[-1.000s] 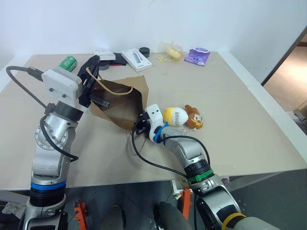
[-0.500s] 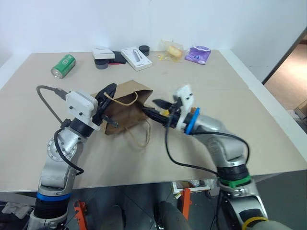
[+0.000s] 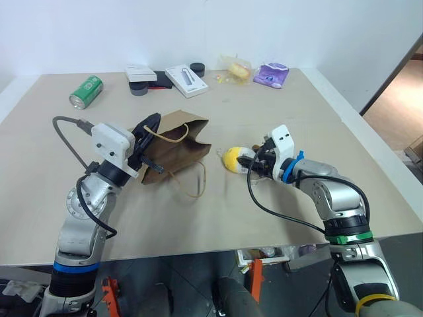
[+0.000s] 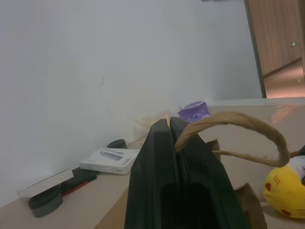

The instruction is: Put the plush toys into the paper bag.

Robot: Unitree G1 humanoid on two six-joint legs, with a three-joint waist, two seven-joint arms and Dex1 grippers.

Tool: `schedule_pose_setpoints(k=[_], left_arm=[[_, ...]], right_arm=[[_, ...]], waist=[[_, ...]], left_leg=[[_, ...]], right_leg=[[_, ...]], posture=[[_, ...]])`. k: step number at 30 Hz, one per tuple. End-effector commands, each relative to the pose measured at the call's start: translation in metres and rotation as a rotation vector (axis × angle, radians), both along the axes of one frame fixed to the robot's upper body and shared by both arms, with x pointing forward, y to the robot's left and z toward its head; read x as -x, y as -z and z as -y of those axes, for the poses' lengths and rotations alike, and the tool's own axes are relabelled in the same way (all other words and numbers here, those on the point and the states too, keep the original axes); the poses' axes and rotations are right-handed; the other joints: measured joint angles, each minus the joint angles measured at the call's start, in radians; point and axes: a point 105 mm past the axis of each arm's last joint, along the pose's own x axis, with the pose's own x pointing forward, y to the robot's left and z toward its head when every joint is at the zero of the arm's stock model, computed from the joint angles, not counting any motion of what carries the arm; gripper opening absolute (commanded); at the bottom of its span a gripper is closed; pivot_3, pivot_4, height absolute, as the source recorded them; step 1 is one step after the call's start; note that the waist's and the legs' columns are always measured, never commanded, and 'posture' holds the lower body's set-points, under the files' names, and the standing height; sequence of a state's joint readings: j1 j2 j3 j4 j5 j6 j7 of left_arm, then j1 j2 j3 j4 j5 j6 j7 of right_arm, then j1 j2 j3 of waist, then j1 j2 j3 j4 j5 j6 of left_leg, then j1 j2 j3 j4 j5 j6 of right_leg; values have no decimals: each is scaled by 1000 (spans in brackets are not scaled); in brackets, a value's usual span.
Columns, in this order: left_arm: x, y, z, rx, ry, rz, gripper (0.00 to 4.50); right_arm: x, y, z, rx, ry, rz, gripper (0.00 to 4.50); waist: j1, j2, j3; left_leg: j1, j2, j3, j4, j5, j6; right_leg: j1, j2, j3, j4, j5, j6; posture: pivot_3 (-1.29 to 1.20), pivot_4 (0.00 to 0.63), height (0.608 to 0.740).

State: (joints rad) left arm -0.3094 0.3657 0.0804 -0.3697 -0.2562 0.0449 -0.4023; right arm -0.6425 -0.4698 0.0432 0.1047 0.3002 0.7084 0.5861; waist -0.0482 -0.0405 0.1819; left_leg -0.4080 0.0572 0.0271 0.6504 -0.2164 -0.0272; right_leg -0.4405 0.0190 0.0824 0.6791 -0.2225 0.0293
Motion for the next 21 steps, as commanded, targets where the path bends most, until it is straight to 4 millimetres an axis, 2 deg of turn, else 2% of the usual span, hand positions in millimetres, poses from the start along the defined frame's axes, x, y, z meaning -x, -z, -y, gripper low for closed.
schedule_pose_setpoints(k=[1,3,4,7,9,12,16,20,21], left_arm=[[3,-12,-3,17,-2,46,0],[4,-13,-3,19,-3,46,0],[4,-13,-3,22,-3,46,0],[3,-13,-4,28,-5,41,0],[3,-13,-4,32,-5,39,0],[3,-14,-5,40,-6,37,0],[1,-15,-6,55,-11,34,0],[-1,-17,-5,57,-10,34,0],[-1,-17,-5,57,-10,33,0]], right_arm=[[1,-11,-4,-18,-27,30,1262],[3,-17,-3,-27,-36,48,280],[4,-23,-4,-40,-47,73,29],[25,-67,-19,-196,-196,198,29],[40,-87,-27,-269,-276,234,29],[54,-98,-41,-310,-343,248,29],[65,-102,-62,-326,-403,246,29],[66,-101,-66,-333,-403,238,29],[60,-97,-62,-322,-365,229,29]], waist=[[0,0,0],[0,0,0],[0,0,0],[0,1,1],[-1,1,2],[0,1,2],[-1,1,2],[0,1,2],[0,1,2]], left_leg=[[0,0,0,0,0,0],[0,-1,0,0,0,0],[0,-1,0,0,0,0],[-1,-1,0,0,0,0],[-1,-1,0,0,0,0],[-1,0,-1,-1,0,0],[0,0,-1,-1,0,0],[-1,-1,0,0,0,0],[-1,-1,0,0,0,0]], right_leg=[[0,0,0,0,0,0],[0,-1,0,0,0,0],[0,-1,0,0,0,0],[0,-1,0,0,0,0],[0,-1,0,0,0,1],[0,0,-1,0,0,1],[0,0,0,0,0,1],[0,-1,0,0,0,1],[0,-1,0,-1,0,1]], posture=[[0,150,740],[0,150,740],[0,150,740],[0,150,740],[0,150,740],[0,150,740],[0,150,740],[0,150,740],[0,150,740]])
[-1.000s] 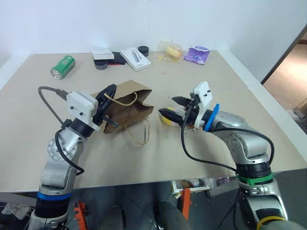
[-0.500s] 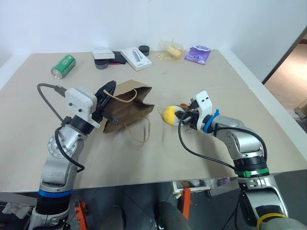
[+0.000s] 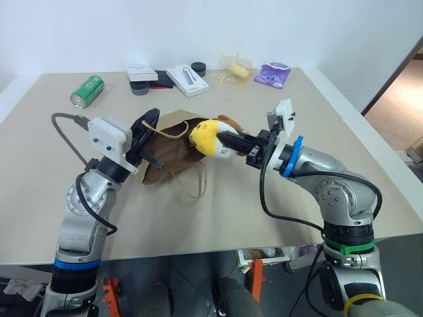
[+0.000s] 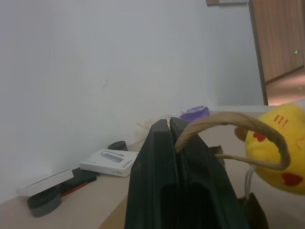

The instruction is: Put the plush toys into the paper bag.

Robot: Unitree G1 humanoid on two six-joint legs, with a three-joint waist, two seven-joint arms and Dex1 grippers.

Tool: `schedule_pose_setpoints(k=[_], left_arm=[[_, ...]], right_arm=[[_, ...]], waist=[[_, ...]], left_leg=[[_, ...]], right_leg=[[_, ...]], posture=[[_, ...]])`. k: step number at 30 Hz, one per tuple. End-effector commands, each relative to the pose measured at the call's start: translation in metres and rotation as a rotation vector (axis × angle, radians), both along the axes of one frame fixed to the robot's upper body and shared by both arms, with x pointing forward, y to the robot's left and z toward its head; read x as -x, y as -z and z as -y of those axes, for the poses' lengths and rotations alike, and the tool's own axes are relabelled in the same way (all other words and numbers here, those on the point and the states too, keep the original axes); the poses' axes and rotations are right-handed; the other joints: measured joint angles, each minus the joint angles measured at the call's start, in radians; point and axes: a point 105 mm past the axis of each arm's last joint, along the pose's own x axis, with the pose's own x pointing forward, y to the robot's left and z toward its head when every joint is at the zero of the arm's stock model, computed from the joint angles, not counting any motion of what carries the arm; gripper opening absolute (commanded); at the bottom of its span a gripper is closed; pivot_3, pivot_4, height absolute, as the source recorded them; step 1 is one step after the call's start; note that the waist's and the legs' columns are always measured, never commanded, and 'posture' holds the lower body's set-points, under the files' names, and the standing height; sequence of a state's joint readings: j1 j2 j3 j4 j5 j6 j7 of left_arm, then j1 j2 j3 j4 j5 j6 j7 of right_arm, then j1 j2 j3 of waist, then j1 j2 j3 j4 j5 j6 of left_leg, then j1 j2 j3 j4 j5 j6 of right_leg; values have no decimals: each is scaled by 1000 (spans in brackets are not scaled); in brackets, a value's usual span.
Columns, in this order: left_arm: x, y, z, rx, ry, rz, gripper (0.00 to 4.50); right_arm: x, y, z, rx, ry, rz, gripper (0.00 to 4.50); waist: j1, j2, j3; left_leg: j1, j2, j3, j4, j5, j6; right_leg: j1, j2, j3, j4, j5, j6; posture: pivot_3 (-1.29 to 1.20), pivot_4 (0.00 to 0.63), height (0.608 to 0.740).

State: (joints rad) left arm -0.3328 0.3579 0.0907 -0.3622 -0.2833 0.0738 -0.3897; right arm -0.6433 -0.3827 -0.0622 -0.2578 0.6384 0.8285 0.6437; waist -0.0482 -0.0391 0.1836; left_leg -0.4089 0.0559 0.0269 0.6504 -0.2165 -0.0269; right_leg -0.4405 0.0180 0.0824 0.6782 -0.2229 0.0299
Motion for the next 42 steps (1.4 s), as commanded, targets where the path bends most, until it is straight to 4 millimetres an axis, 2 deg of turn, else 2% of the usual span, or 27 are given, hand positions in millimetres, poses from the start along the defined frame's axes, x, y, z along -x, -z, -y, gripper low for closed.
schedule_pose_setpoints(k=[1,2,4,6,8,10,20,22,23,30,35,39,42], left_arm=[[2,-12,-4,19,-12,45,0],[2,-12,-4,19,-13,45,0],[2,-12,-4,20,-13,45,0],[2,-12,-4,22,-14,44,0],[2,-12,-3,23,-11,42,0],[2,-11,-3,22,-9,40,0],[1,-10,-2,15,1,31,0],[1,-11,-3,16,0,31,0],[1,-11,-3,17,-1,31,0],[1,-10,0,19,7,27,0],[1,-10,0,24,7,27,0],[1,-9,2,26,14,27,0],[2,-9,2,24,16,27,0]], right_arm=[[-6,-9,7,12,72,44,29],[-11,-5,12,25,106,38,29],[-35,11,38,95,277,-6,29],[-49,29,59,165,389,-52,29],[-50,43,62,197,393,-82,29],[-50,49,59,203,379,-95,29],[-52,53,60,209,413,-103,29],[-51,48,63,195,418,-89,865],[-51,46,64,189,416,-82,1123],[-43,31,66,171,380,-36,4474],[-49,21,87,133,469,-37,4474],[-59,47,112,206,580,-146,4474],[-62,64,116,242,589,-206,4474]], waist=[[0,0,0],[0,0,0],[0,0,0],[0,0,0],[0,0,0],[-2,0,0],[-2,0,0],[-2,0,0],[-2,0,0],[-1,0,0],[0,0,0],[0,0,0],[-1,0,0]], left_leg=[[0,0,0,0,0,0],[0,0,0,0,0,0],[-1,0,0,0,0,0],[-1,0,0,0,0,0],[-1,-1,0,0,0,0],[-1,-1,0,-1,0,0],[0,-1,0,-8,0,0],[0,-1,0,-8,0,0],[0,-1,0,-8,0,0],[0,-1,0,-11,0,0],[0,-1,0,-12,0,0],[0,-2,0,-11,0,0],[0,-2,1,-11,0,0]], right_leg=[[0,0,0,-1,0,0],[0,0,0,-1,0,0],[0,0,0,-1,0,0],[0,0,0,-2,0,0],[0,-1,0,-2,0,0],[0,-1,0,-2,0,0],[-1,0,1,-5,-1,1],[0,0,1,-6,0,1],[0,-1,1,-7,0,1],[0,-1,1,-10,0,1],[0,-1,0,-11,0,1],[0,-2,1,-11,0,2],[1,-2,1,-11,0,2]], posture=[[0,150,740],[0,150,740],[0,150,740],[0,150,740],[0,150,740],[0,150,740],[0,150,740],[0,150,740],[0,150,740],[0,150,740],[0,150,740],[0,150,740],[0,150,740]])
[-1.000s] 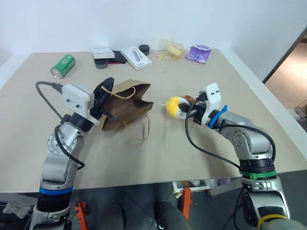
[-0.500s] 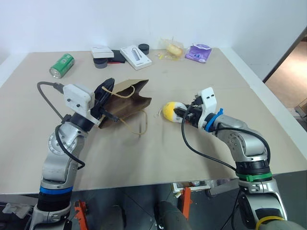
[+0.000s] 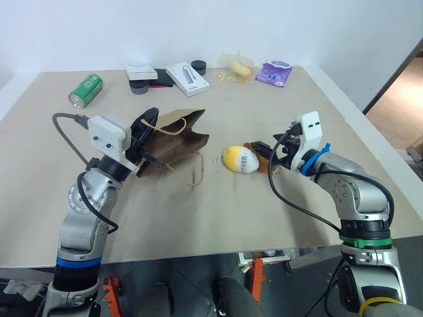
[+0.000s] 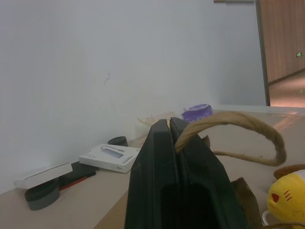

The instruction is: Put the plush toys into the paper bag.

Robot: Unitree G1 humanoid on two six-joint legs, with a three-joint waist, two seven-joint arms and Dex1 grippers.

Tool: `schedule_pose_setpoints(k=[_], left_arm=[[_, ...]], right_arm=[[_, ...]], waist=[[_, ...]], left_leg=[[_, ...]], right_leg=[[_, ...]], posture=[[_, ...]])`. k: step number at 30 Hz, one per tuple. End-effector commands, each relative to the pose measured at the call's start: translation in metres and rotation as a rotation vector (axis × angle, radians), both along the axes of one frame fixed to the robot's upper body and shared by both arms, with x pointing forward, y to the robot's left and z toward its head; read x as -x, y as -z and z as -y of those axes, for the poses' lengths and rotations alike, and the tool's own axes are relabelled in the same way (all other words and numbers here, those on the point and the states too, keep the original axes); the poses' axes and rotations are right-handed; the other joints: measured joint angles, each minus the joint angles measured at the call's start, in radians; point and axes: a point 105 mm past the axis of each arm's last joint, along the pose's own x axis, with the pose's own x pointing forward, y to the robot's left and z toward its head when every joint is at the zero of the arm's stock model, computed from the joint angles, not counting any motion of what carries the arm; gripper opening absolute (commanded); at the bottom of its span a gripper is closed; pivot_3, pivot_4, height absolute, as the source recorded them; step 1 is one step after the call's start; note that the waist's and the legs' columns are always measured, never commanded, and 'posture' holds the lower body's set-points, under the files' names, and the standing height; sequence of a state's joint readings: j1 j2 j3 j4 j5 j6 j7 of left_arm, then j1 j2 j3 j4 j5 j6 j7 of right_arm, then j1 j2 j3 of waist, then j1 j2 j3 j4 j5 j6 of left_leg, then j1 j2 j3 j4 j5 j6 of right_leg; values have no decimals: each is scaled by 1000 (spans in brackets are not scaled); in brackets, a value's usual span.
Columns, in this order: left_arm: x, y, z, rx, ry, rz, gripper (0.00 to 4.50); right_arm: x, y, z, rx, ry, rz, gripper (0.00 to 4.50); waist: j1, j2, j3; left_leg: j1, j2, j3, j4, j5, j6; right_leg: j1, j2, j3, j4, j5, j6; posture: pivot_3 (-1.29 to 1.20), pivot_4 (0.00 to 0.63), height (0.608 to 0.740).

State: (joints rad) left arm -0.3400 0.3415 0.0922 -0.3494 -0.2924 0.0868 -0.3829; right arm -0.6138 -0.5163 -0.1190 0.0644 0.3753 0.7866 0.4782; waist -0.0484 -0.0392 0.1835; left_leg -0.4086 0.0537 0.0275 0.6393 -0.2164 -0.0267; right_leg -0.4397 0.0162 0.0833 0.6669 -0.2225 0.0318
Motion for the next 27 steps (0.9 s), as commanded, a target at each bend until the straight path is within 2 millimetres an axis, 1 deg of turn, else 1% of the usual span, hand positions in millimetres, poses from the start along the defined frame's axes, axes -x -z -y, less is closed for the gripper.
schedule_pose_setpoints(k=[1,3,8,9,10,11,12,13,14,15,16,18,19,20,21,22,23,24,25,26,27], left_arm=[[5,-11,2,-4,15,48,0],[5,-11,1,-5,13,49,0],[5,-12,1,-5,10,51,0],[5,-12,1,-5,9,51,0],[5,-12,1,-4,8,51,0],[5,-12,1,-3,6,50,0],[5,-12,0,-3,6,50,0],[5,-12,0,-3,5,50,0],[5,-12,0,-3,5,50,0],[5,-12,0,-3,6,50,0],[4,-12,0,-3,7,51,0],[5,-12,1,-2,9,51,0],[5,-13,1,-2,10,51,0],[5,-13,1,-1,10,51,0],[5,-14,1,-1,11,51,0],[5,-14,1,-1,12,51,0],[4,-14,1,-2,12,51,0],[4,-15,1,0,11,51,0],[3,-15,0,2,10,52,0],[3,-16,0,3,9,52,0],[2,-16,0,7,7,53,0]], right_arm=[[-1,5,4,28,4,-29,4474],[-1,16,3,38,-3,-72,4474],[1,27,1,50,-15,-128,3212],[2,29,0,44,-21,-139,2806],[2,30,0,40,-25,-147,2628],[2,29,0,36,-25,-148,2079],[1,25,1,30,-21,-126,1659],[1,22,3,18,-13,-114,1379],[0,18,5,13,-5,-101,777],[-1,13,8,15,7,-81,485],[-4,2,11,5,16,-30,72],[-3,-37,16,-45,4,114,21],[2,-57,11,-108,-41,177,21],[9,-74,4,-157,-96,226,21],[16,-86,-4,-191,-153,260,21],[23,-95,-12,-206,-208,290,21],[33,-104,-26,-226,-287,306,21],[47,-104,-48,-226,-404,282,21],[59,-101,-64,-207,-490,254,21],[66,-98,-73,-193,-540,231,21],[69,-89,-83,-164,-561,189,21]], waist=[[-1,0,0],[-1,0,0],[0,0,0],[0,0,0],[0,0,0],[1,0,0],[1,0,0],[1,0,0],[1,0,0],[1,0,0],[1,0,0],[1,0,0],[1,0,0],[1,1,0],[1,0,0],[0,1,0],[-1,1,0],[-1,1,0],[-1,1,0],[-1,1,0],[-2,1,0]], left_leg=[[0,0,0,0,0,0],[0,0,0,0,0,0],[0,0,0,0,0,0],[0,0,0,0,0,0],[1,-1,0,0,0,0],[1,-1,0,1,0,0],[1,-1,0,1,0,0],[1,-2,-1,2,0,0],[1,-2,0,2,0,0],[1,-2,0,3,0,0],[1,-3,0,3,0,0],[0,-3,0,3,0,0],[0,-3,0,3,0,0],[0,-3,0,3,0,0],[0,-3,0,2,0,0],[0,-3,0,2,0,0],[0,-3,0,1,0,0],[0,-2,-1,0,0,0],[0,-2,-1,0,0,0],[0,-1,-1,-1,0,0],[0,-1,-1,-1,0,0]], right_leg=[[0,0,0,0,0,0],[0,0,0,0,0,0],[0,0,0,0,0,0],[1,0,0,0,0,0],[2,-1,0,0,0,1],[2,-1,0,-1,1,2],[3,-2,0,-1,1,2],[3,-2,0,-1,1,2],[3,-2,0,-1,1,2],[3,-2,0,-1,1,3],[3,-3,0,-1,1,3],[3,-3,0,-1,1,3],[2,-3,0,-1,1,3],[2,-3,0,-1,1,3],[2,-3,0,-1,1,4],[2,-3,0,-1,1,4],[1,-3,0,-1,1,4],[1,-2,0,-1,1,3],[1,-1,0,-1,1,3],[1,-1,0,-1,1,3],[1,-1,0,-1,1,3]], posture=[[0,150,740],[0,150,740],[0,150,740],[0,150,740],[0,150,740],[0,150,740],[0,150,740],[0,150,740],[0,150,740],[0,150,740],[0,150,740],[0,150,740],[0,150,740],[0,150,740],[0,150,740],[0,150,740],[0,150,740],[0,150,740],[0,150,740],[0,150,740],[0,150,740]])
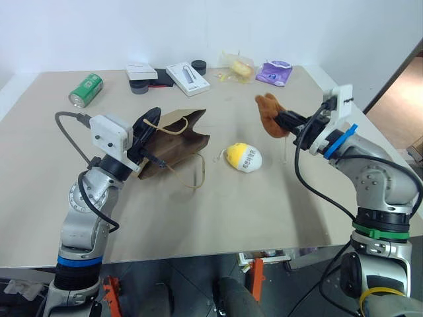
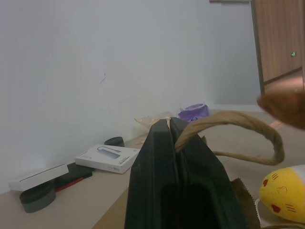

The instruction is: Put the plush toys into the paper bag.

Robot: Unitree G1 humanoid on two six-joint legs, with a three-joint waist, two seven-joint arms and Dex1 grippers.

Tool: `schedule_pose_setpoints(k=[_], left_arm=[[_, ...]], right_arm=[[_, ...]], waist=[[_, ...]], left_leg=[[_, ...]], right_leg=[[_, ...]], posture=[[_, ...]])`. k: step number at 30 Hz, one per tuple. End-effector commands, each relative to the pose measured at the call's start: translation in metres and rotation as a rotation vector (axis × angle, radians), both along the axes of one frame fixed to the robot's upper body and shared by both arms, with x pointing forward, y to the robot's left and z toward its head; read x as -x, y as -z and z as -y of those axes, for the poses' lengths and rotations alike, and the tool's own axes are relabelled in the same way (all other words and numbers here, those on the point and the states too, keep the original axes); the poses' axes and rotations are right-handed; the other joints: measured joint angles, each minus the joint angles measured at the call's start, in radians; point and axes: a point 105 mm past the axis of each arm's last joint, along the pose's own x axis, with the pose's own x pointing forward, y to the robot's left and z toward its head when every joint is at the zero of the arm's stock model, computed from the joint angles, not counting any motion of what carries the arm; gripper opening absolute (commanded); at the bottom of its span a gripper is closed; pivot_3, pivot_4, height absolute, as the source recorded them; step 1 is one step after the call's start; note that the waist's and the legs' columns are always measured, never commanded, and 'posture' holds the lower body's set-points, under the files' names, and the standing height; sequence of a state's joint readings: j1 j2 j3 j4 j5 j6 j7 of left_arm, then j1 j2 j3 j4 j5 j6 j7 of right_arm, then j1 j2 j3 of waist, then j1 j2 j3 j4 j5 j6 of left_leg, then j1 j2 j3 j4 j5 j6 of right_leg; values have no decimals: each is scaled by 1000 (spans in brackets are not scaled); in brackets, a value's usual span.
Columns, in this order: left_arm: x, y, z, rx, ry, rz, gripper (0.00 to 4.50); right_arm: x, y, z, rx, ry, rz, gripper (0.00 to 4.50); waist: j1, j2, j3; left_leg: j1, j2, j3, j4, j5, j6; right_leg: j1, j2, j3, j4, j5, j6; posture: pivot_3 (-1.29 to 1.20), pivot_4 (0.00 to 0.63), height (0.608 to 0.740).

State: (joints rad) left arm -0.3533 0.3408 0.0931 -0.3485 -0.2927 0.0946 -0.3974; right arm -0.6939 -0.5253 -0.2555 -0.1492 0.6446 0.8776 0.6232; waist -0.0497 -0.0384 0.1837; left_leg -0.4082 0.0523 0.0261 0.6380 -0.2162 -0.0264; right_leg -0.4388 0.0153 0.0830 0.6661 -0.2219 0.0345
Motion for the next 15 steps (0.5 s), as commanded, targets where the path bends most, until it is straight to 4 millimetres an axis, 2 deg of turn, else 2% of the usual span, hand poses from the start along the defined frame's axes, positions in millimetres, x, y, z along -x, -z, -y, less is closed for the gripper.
schedule_pose_setpoints(k=[1,3,6,11,15], left_arm=[[2,-15,-3,19,-8,49,0],[2,-16,-2,24,-7,49,0],[3,-17,-1,35,0,45,0],[4,-19,1,49,4,44,0],[5,-16,2,43,6,39,0]], right_arm=[[33,8,-54,110,-234,-28,21],[34,22,-72,140,-259,-70,21],[35,32,-99,141,-303,-110,21],[22,47,-135,162,-309,-168,21],[-1,26,-160,13,-259,-208,21]], waist=[[0,0,0],[2,0,0],[0,0,0],[2,-1,0],[-1,-1,0]], left_leg=[[0,1,0,0,0,0],[0,1,-1,1,0,0],[-1,-1,0,3,0,0],[-1,-1,0,4,0,0],[-1,0,1,3,0,0]], right_leg=[[0,1,0,0,0,0],[0,0,-1,0,0,-1],[1,-2,0,0,1,0],[1,-1,-1,0,1,1],[0,-1,0,0,2,0]], posture=[[0,150,740],[0,150,740],[0,150,740],[0,150,740],[0,150,740]])
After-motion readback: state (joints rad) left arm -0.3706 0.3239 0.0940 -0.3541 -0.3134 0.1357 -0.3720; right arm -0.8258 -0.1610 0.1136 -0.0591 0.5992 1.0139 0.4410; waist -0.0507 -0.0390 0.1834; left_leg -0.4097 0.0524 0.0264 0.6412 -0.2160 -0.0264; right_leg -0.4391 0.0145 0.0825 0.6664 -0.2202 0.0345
